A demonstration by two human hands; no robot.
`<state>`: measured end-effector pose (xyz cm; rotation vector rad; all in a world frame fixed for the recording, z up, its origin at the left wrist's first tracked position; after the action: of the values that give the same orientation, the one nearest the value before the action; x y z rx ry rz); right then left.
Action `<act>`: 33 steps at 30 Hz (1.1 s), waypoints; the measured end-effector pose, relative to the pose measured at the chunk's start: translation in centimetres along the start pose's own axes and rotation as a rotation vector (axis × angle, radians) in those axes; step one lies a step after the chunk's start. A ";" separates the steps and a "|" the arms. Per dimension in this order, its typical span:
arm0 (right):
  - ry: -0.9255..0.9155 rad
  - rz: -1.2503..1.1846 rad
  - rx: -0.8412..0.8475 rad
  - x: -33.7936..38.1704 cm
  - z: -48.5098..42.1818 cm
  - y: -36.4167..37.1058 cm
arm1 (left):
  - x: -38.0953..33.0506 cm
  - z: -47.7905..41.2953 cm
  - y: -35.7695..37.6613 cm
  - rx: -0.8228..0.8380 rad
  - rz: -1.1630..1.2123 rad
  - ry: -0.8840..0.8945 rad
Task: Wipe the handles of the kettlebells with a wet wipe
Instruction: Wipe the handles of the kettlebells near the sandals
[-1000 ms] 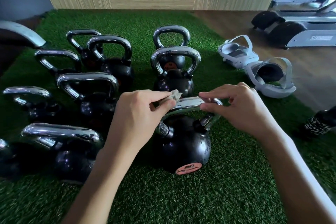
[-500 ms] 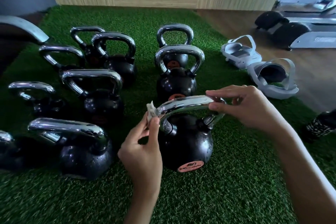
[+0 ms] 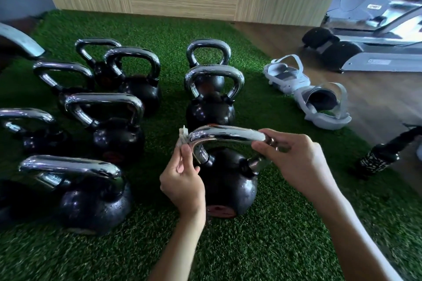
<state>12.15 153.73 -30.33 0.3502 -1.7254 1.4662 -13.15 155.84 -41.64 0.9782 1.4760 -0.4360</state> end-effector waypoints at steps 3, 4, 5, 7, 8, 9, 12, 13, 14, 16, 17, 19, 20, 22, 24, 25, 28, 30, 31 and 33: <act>0.000 0.183 -0.085 0.3 1.9 -0.9 | 1.0 -3.4 3.3 0.229 -0.081 0.018; -0.012 0.229 -0.082 0.5 2.4 -1.0 | 1.2 -4.5 4.6 0.327 -0.129 0.034; -0.022 0.255 -0.069 0.7 2.9 -1.1 | 1.4 -5.3 5.8 0.417 -0.183 0.050; -0.030 0.265 -0.050 0.9 3.2 -1.2 | 2.0 -6.0 6.9 0.514 -0.232 0.056; -0.026 0.254 -0.037 0.9 3.1 -1.3 | 2.3 -5.9 6.9 0.523 -0.228 0.041; -0.014 0.234 -0.010 0.8 2.9 -1.2 | 2.7 -5.7 6.7 0.510 -0.236 0.034; 0.018 0.145 0.066 0.5 2.3 -1.0 | 3.2 -3.9 5.6 0.458 -0.320 0.048; 0.020 0.123 0.088 0.4 2.1 -1.0 | 3.3 -3.3 5.4 0.441 -0.326 0.043; 0.030 0.091 0.122 0.2 1.9 -0.9 | 3.2 -2.9 5.4 0.424 -0.325 0.036; 0.080 -0.019 0.212 -0.6 1.6 -0.4 | 2.9 -2.4 5.5 0.389 -0.314 0.035; 0.110 -0.067 0.244 -1.0 1.5 -0.2 | 2.8 -2.3 5.5 0.370 -0.306 0.038; 0.135 -0.099 0.259 -1.6 1.6 0.1 | 2.5 -2.0 5.6 0.338 -0.290 0.035; 0.133 -0.088 0.236 -1.8 1.7 0.1 | 2.5 -2.0 5.6 0.331 -0.290 0.036; 0.119 -0.037 0.162 -1.9 2.1 -0.2 | 2.5 -2.1 5.7 0.327 -0.298 0.052; 0.105 0.002 0.106 -1.6 2.8 -0.4 | 2.8 -2.6 6.0 0.351 -0.272 0.077; 0.105 0.007 0.097 -1.7 3.1 -0.3 | 3.1 -2.9 6.4 0.383 -0.252 0.087; 0.122 -0.022 0.083 -1.8 4.4 0.1 | 4.5 -3.4 8.2 0.524 -0.206 0.014; 0.126 -0.040 0.070 -1.8 4.8 0.3 | 5.1 -2.9 8.8 0.585 -0.202 -0.016; 0.126 -0.049 0.066 -1.8 4.9 0.4 | 5.0 -2.5 8.7 0.589 -0.220 0.002; 0.126 -0.058 0.068 -1.6 4.9 0.4 | 4.6 -1.5 8.2 0.563 -0.257 0.044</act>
<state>10.97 148.89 -31.67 0.3339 -1.5563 1.4754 -7.28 163.08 -43.45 1.2402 1.5577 -1.0632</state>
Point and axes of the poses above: each hand's wrist, its own z-axis away from the middle knuckle, its own y-axis out of the palm, x = y × z, the point moved 9 cm from there along -z, towards the middle knuckle, and after that the axes turned 11 degrees about y, right-handed, at the moved point
